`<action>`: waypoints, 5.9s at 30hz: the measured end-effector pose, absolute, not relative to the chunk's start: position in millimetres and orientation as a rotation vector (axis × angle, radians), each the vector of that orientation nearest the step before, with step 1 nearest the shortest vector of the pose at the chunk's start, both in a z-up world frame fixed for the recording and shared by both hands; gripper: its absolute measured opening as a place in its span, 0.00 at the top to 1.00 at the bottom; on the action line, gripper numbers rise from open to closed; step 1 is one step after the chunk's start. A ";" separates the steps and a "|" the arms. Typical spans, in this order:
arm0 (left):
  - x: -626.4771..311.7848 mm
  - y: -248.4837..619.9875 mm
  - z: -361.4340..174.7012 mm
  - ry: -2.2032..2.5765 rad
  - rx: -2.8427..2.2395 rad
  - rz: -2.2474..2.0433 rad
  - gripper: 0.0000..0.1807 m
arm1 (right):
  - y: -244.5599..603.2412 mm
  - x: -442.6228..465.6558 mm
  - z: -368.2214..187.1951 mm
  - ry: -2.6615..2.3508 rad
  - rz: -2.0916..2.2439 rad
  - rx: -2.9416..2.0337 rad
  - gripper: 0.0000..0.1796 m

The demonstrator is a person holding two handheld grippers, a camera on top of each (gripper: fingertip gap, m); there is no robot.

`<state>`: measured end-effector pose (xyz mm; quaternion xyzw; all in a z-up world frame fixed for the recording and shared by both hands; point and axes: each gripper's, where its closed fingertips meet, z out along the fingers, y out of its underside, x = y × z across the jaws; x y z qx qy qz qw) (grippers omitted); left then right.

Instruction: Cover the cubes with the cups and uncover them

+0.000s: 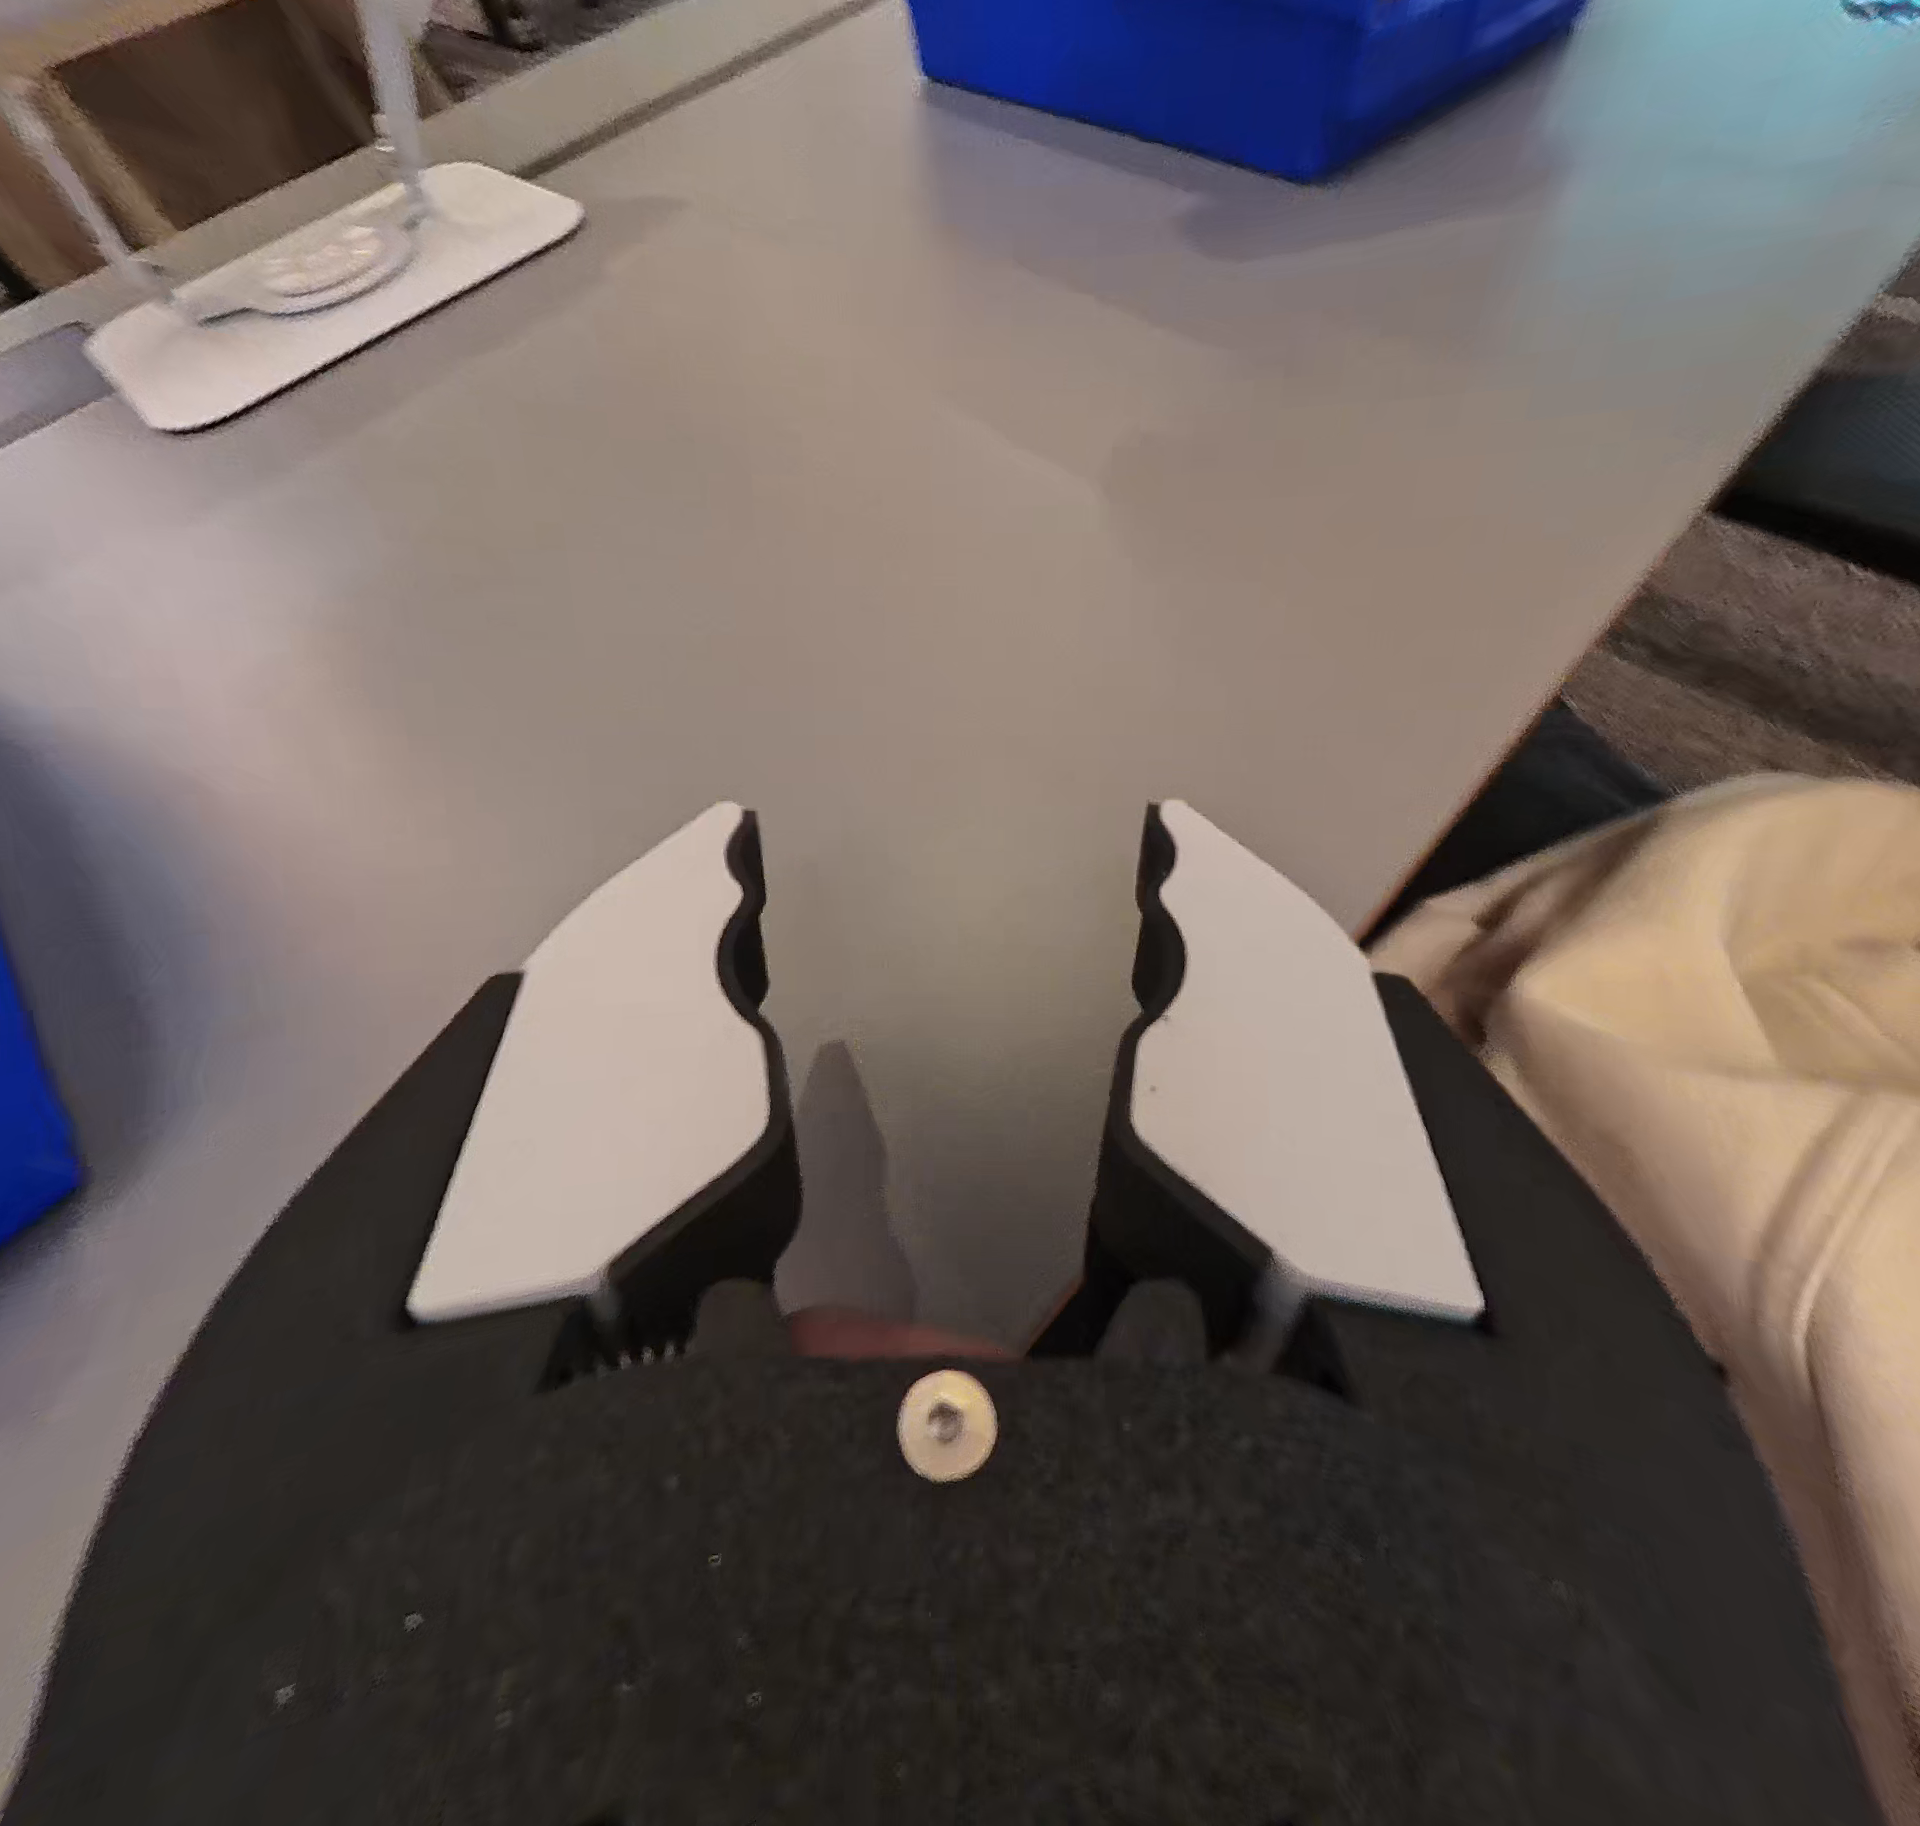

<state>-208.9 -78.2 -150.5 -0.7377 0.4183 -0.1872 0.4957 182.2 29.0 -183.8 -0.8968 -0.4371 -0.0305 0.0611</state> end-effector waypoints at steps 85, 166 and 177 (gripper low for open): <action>59.1 60.8 -122.2 0.517 -2.053 -0.418 0.99 | -32.7 227.2 -106.4 0.433 -0.281 -1.794 0.98; -374.6 -83.2 49.7 0.118 -1.559 0.147 0.97 | -42.2 -180.7 53.5 -0.187 0.252 -1.481 0.99; -43.9 11.7 45.3 0.511 -1.553 -0.112 0.97 | -50.3 146.9 35.0 0.225 -0.128 -1.587 0.98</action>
